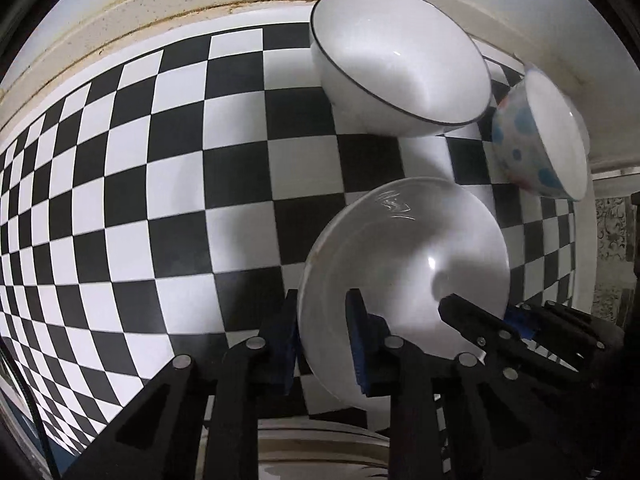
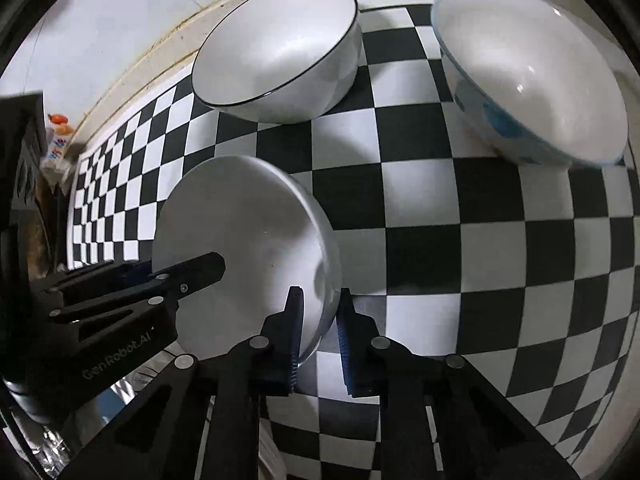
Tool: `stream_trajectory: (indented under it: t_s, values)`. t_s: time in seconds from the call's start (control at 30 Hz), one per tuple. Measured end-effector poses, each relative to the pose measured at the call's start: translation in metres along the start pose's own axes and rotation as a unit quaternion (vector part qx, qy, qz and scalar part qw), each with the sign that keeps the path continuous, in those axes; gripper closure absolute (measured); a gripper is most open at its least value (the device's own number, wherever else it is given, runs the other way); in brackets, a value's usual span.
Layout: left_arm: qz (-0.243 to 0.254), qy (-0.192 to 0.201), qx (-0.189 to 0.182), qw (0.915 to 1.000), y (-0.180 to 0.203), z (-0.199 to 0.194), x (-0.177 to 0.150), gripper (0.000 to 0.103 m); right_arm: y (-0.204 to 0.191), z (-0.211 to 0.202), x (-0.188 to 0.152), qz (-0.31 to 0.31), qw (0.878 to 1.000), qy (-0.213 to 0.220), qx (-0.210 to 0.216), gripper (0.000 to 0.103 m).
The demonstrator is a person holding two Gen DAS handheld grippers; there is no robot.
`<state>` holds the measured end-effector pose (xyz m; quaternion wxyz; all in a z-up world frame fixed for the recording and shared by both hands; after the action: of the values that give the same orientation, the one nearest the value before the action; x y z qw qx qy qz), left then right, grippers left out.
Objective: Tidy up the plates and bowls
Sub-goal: 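Reach both grippers to the pink-rose bowl and grasp its rim, then lift the white bowl with both grippers toward the black-rimmed white bowl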
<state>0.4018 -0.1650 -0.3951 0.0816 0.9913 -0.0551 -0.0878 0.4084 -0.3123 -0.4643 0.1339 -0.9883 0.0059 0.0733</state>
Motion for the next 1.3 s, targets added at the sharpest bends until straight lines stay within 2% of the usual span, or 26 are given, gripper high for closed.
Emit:
stream_trajectory:
  t_s: [0.33, 0.5, 0.7, 0.87, 1.07, 1.3]
  values:
    - [0.024, 0.021, 0.002, 0.9995, 0.032, -0.024, -0.031, 0.083, 0.008, -0.028, -0.027, -0.011, 1.0, 0.019, -0.011, 0.087]
    - [0.042, 0.016, -0.013, 0.9989, 0.061, -0.034, -0.054, 0.083, 0.025, -0.053, -0.064, -0.011, 1.0, 0.024, -0.014, 0.087]
    - [0.072, -0.019, -0.026, 0.9969, 0.104, -0.011, -0.093, 0.083, 0.064, -0.063, -0.123, 0.013, 1.0, 0.004, -0.015, 0.086]
    - [0.089, -0.057, -0.025, 0.9941, 0.12, 0.012, -0.113, 0.083, 0.093, -0.052, -0.164, 0.035, 0.999, -0.021, -0.015, 0.087]
    - [0.101, -0.085, -0.011, 0.9912, 0.133, 0.036, -0.122, 0.083, 0.109, -0.035, -0.186, 0.057, 0.997, -0.045, -0.008, 0.087]
    - [0.108, -0.101, -0.006, 0.989, 0.135, 0.041, -0.122, 0.083, 0.12, -0.02, -0.192, 0.061, 0.995, -0.076, -0.001, 0.084]
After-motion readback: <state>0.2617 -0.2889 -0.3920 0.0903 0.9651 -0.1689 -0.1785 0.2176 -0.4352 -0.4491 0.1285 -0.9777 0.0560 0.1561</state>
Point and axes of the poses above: each gripper's, at about its wrist camera, not at the fingertips, and z roughly the way its jaws point, y to its right, x to its top, the point moved 10 cm from there along z, roughly the way its jaws point, and after that the axes turned 9 degrees about -y, right-handed, at the moved point
